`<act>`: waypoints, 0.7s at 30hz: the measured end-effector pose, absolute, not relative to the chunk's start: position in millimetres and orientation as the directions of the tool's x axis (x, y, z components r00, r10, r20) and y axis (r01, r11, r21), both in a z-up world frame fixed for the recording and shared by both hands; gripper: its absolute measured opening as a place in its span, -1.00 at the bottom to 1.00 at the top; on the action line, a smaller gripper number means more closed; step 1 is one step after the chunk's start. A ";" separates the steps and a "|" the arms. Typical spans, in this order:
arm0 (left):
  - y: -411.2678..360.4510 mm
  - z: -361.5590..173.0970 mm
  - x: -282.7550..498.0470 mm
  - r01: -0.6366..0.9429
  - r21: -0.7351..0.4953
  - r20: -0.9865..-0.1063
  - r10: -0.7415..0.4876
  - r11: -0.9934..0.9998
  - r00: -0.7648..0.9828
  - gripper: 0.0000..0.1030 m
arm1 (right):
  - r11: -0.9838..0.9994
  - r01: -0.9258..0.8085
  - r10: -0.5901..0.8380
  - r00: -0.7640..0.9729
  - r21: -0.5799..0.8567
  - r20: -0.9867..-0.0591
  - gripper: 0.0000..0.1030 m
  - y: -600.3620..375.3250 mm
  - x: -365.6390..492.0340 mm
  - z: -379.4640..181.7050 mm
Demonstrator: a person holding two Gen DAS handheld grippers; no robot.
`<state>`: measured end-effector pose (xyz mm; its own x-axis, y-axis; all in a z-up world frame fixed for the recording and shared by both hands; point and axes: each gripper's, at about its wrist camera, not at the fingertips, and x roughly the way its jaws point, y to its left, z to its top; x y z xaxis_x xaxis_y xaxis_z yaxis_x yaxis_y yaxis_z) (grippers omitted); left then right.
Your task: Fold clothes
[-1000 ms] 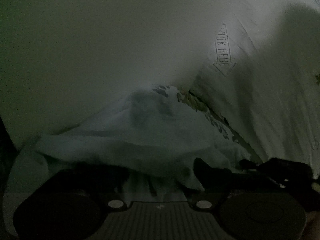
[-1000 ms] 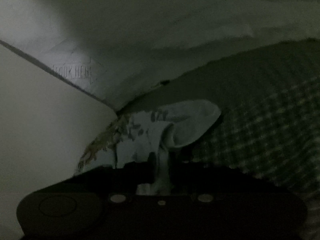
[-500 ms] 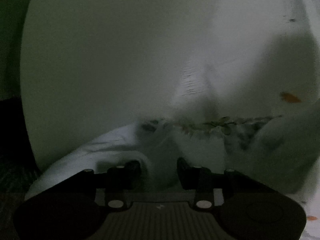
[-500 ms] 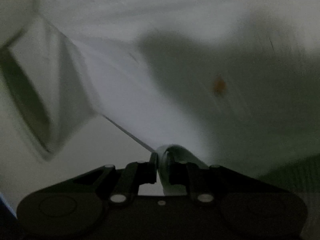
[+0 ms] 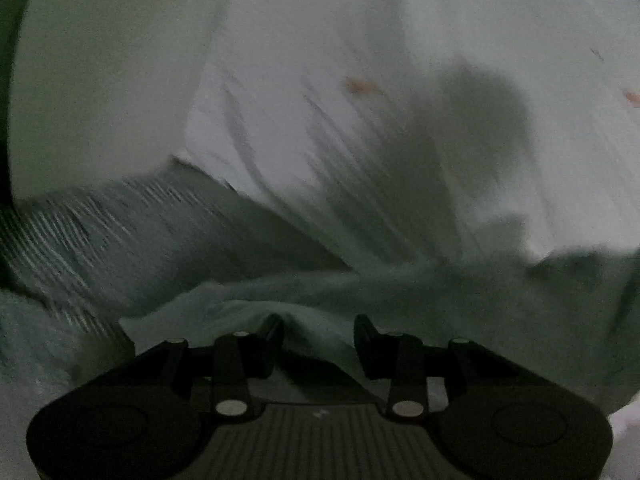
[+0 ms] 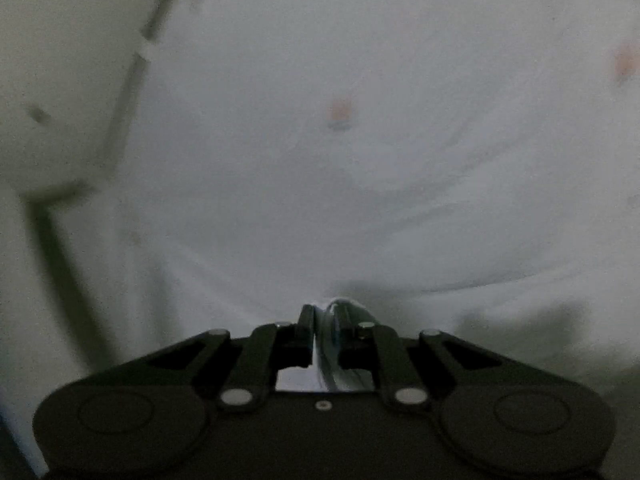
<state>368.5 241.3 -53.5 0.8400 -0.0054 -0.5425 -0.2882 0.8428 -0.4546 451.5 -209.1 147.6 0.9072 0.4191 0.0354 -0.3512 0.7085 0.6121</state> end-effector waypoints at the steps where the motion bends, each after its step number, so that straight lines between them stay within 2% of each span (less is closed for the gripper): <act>1: 220.4 -58.4 365.3 -0.269 -0.445 -0.554 -0.027 0.854 0.832 -0.19 | 0.799 -0.275 0.374 0.924 0.535 -0.084 -0.58 -226.0 453.6 132.3; 3: 175.1 -69.3 359.1 -0.235 -0.431 -0.589 -0.074 0.871 0.804 -0.18 | 0.937 -0.064 0.183 0.928 0.344 -0.325 -0.33 -254.3 459.2 89.2; 5: 139.2 -81.1 353.3 -0.206 -0.428 -0.624 -0.122 0.880 0.772 -0.15 | 0.968 0.083 0.039 0.881 0.235 -0.471 -0.33 -288.1 455.2 43.7; 9: 81.2 -105.3 348.7 -0.134 -0.382 -0.705 -0.194 0.914 0.682 0.01 | 0.897 0.237 0.060 0.770 0.373 -0.635 -0.23 -358.3 421.5 -40.6; 11: 58.8 -115.9 353.1 -0.088 -0.368 -0.735 -0.231 0.926 0.638 0.05 | 0.855 0.298 0.097 0.712 0.424 -0.696 -0.23 -375.3 405.8 -78.6; 15: 3.3 -136.2 364.4 0.103 -0.327 -0.774 -0.329 0.939 0.542 0.21 | 0.812 0.362 0.157 0.620 0.458 -0.769 -0.23 -385.0 387.6 -133.5; 18: -43.1 -151.9 372.4 0.239 -0.292 -0.799 -0.373 0.926 0.472 0.26 | 0.775 0.376 0.211 0.604 0.508 -0.769 -0.23 -394.9 383.0 -162.6; 21: -78.8 -166.2 397.0 0.309 -0.272 -0.814 -0.389 0.912 0.432 0.29 | 0.728 0.377 0.257 0.626 0.573 -0.737 -0.24 -390.4 393.6 -177.5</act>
<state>397.0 -78.8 -166.2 0.4316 -0.3888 -0.8140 0.3087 0.9115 -0.2717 393.6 -390.4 -177.5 0.6255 0.2566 -0.7368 0.3766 0.7278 0.5731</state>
